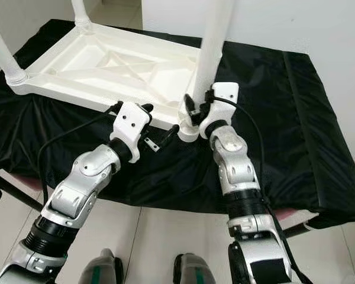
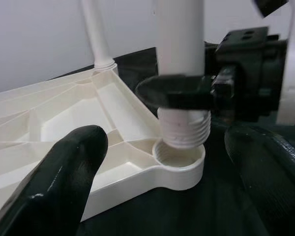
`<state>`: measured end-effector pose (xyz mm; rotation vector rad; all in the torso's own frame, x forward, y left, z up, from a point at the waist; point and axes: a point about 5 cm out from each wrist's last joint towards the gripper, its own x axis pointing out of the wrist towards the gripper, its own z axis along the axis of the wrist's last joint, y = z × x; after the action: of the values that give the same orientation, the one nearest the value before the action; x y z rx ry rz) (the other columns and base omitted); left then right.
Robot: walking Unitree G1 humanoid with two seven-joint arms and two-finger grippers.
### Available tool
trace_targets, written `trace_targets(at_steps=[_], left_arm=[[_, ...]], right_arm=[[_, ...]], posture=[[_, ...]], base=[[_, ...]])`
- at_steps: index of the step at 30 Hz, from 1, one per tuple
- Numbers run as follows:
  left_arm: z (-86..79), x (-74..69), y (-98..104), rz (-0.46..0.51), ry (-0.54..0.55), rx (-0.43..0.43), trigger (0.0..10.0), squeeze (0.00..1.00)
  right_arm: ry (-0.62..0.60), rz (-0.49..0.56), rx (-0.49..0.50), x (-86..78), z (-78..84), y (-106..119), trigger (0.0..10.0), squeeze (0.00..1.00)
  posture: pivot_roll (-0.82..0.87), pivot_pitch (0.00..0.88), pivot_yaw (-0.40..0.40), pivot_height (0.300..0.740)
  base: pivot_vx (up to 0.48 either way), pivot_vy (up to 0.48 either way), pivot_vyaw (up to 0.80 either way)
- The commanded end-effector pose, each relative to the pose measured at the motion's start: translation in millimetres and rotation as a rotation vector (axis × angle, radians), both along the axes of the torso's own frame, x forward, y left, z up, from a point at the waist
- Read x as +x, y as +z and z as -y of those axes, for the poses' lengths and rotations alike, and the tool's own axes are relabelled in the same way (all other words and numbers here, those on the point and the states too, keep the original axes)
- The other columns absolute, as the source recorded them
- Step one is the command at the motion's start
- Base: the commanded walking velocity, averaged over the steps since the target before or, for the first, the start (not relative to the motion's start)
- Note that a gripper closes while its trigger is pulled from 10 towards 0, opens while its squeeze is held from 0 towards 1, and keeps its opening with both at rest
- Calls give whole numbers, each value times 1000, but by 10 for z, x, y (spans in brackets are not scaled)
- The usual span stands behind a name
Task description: Building children table
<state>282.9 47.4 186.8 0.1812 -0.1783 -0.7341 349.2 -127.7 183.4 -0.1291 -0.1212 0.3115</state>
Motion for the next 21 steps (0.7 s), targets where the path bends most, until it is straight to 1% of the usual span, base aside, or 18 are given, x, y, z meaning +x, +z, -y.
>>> trace_targets(at_steps=[1,4,6,7,8,10,11,13,15,21], left_arm=[[54,-41,39,15,-48,-9,10000,0],[56,-46,37,17,-49,-9,10000,0],[27,-55,44,26,-51,1,10000,0],[27,-55,44,26,-51,1,10000,0],[7,-53,50,27,-47,2,10000,0],[7,-53,50,27,-47,2,10000,0],[-9,-52,56,27,-45,3,10000,0],[-24,-49,60,27,-39,1,10000,0],[-32,-48,66,28,-35,-2,10000,0],[-15,-54,82,33,-40,-5,10000,0]], right_arm=[[38,12,-43,46,-54,21,10000,0],[42,9,-49,50,-56,19,10000,0],[31,-29,-71,78,-41,-24,10000,0],[31,-29,-71,78,-41,-24,10000,0],[21,-61,-89,91,-30,-66,10000,0],[21,-61,-89,91,-30,-66,10000,0],[20,-73,-108,95,-26,-90,10000,0],[36,-87,-121,86,-41,-120,10000,0],[78,-104,-155,74,-77,-182,10000,0],[125,-116,-169,76,-133,-262,10000,0]], posture=[[-23,49,-33,740],[-23,49,-33,740],[-8,46,-41,740],[-8,46,-41,740],[-6,46,-42,740],[-6,46,-42,740],[-3,44,-45,740],[-2,44,-44,740],[-3,40,-47,740],[1,36,-49,740]], base=[[0,0,0],[0,0,0],[0,0,0],[0,0,0],[0,0,0],[0,0,0],[0,0,0],[0,0,0],[0,0,0],[0,0,0]])
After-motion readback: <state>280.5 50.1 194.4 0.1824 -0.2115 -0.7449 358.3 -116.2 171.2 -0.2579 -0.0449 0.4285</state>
